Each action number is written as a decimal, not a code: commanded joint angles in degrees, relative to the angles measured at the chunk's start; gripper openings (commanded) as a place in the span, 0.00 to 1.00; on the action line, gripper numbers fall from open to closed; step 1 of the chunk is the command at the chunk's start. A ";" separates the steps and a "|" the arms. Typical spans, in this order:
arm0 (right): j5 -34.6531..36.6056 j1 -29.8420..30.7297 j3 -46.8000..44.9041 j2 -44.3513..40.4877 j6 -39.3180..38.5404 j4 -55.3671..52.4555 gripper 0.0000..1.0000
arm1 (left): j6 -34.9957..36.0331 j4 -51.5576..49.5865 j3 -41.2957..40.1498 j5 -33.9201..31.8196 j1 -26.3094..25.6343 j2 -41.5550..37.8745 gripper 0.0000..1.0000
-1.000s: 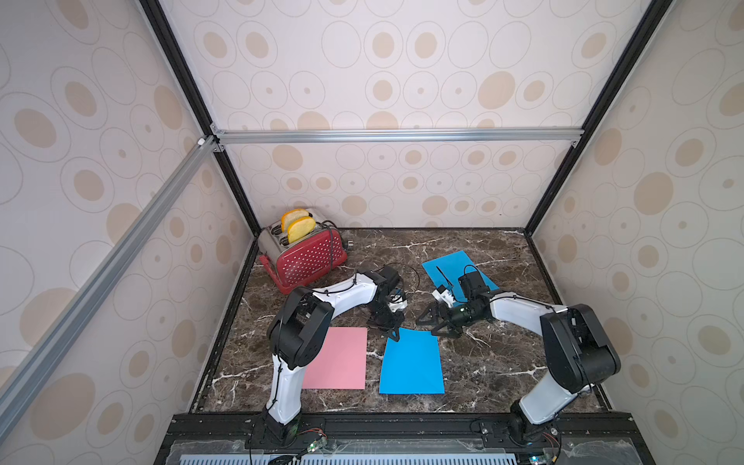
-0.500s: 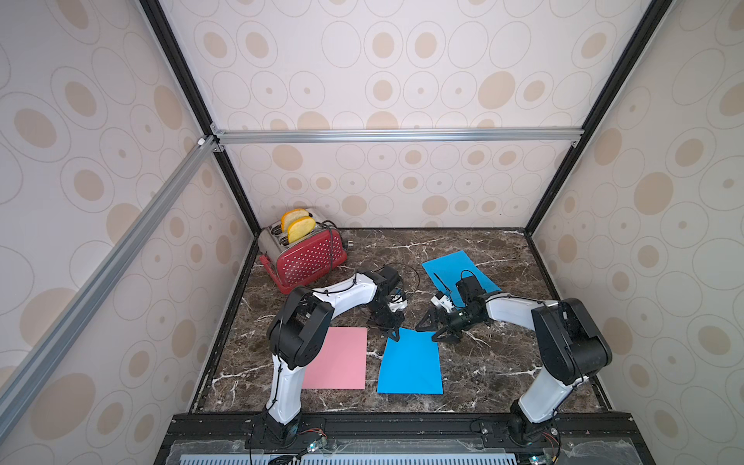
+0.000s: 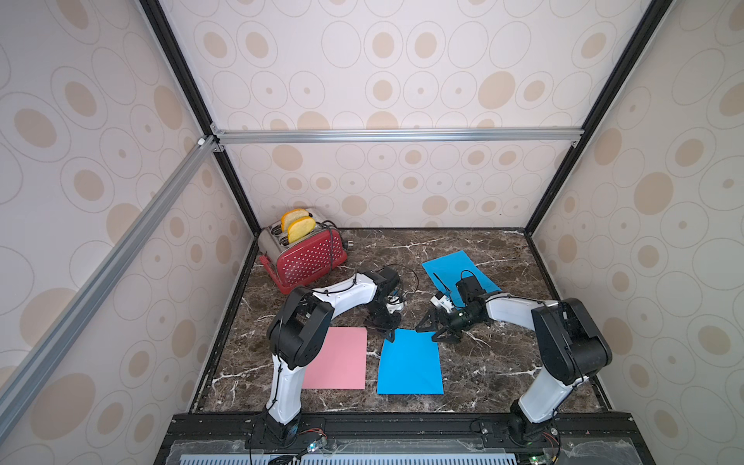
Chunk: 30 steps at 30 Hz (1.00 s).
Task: Sort the scattered colored papers by color
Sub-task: Place the colored paper at the center of the board.
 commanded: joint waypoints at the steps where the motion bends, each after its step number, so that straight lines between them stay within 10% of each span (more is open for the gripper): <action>1: 2.71 0.25 -1.17 1.61 -0.85 -1.99 1.00 | 1.12 -4.62 2.07 -5.09 -0.34 -0.87 0.14; 17: 4.01 0.24 -0.55 0.30 -1.42 -3.44 1.00 | -1.46 -7.05 5.85 -22.62 0.69 -10.82 0.18; 25: 4.23 0.31 8.37 -2.86 -4.47 -14.26 1.00 | -10.20 19.54 -7.97 -9.24 6.12 -23.13 0.32; 30: 16.87 -1.19 21.74 -1.44 -11.90 -25.25 1.00 | -13.58 27.70 -8.67 -5.53 6.20 -20.00 0.37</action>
